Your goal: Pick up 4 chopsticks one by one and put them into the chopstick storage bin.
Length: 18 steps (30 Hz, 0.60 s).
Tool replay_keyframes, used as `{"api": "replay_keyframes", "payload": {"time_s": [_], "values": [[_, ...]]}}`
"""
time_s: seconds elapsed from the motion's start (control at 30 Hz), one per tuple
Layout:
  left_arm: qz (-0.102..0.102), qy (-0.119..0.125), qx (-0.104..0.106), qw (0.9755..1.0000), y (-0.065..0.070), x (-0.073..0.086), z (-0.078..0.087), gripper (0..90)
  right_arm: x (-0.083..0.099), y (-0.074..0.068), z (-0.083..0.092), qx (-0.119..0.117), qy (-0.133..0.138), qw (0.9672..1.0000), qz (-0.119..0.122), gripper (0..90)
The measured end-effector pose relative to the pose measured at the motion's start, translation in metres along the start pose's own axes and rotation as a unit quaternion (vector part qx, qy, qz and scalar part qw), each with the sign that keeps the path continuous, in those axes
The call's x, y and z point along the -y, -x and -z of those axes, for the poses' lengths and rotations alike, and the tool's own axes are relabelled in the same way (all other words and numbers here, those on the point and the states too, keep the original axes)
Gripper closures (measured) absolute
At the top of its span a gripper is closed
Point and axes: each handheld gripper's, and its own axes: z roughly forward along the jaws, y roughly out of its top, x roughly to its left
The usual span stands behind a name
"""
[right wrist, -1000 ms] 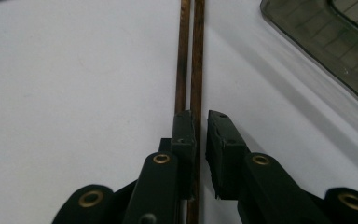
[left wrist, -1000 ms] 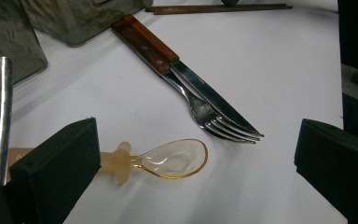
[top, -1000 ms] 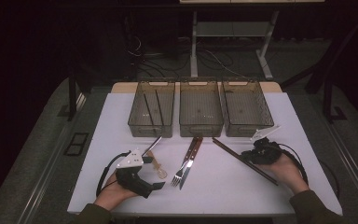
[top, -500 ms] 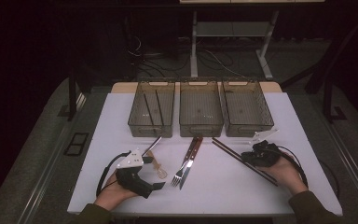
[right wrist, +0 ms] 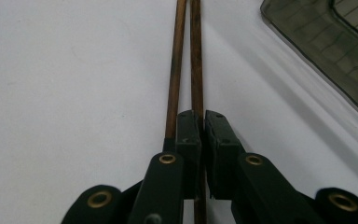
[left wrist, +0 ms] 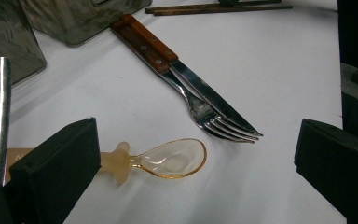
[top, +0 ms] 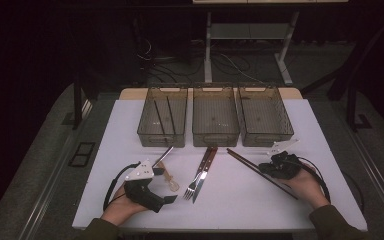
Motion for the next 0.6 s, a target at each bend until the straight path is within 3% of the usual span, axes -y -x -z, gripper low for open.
{"api": "replay_keyframes", "payload": {"time_s": [0.6], "values": [[-0.001, -0.002, 0.002, 1.0000, 0.000, 0.000, 0.000, 0.0, 0.002, 0.007, 0.013, -0.003, 0.018, 0.9997, -0.017, 84.9]]}}
